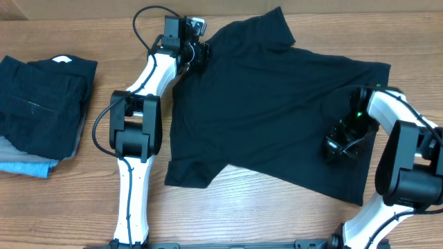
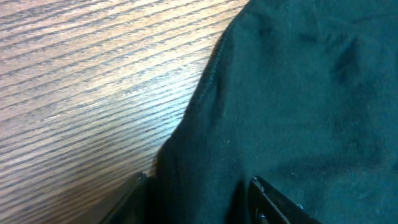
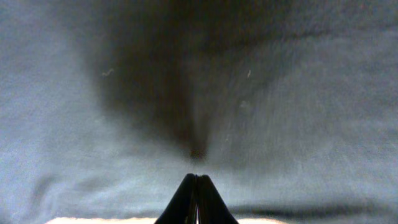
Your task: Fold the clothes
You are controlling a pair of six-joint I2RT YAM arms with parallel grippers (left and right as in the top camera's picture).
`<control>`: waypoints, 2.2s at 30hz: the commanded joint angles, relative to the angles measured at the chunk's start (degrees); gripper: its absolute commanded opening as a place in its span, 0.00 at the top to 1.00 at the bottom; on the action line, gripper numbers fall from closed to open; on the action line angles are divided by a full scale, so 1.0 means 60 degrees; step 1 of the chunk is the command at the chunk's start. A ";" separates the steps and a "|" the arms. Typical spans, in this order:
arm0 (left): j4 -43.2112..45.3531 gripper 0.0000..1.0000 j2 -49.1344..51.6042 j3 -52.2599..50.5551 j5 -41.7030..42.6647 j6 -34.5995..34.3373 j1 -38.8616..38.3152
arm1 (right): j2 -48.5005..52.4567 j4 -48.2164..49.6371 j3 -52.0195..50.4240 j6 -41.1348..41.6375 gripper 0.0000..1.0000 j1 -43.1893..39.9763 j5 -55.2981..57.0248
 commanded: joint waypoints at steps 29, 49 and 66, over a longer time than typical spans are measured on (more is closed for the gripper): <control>-0.4564 0.79 0.0572 -0.0087 -0.2324 -0.0725 0.2302 | -0.0204 0.1749 -0.0940 0.0331 0.96 0.0033 0.0933; -0.8477 0.04 -0.2932 0.0331 -0.0645 -0.1399 0.1654 | -0.0178 0.2987 0.2208 -0.2390 0.04 0.0033 -0.1636; -0.9712 0.96 -0.2925 -0.4663 -0.1246 -0.2233 -0.0852 | 0.1341 0.6801 0.2208 -0.3177 0.29 0.0033 -0.1231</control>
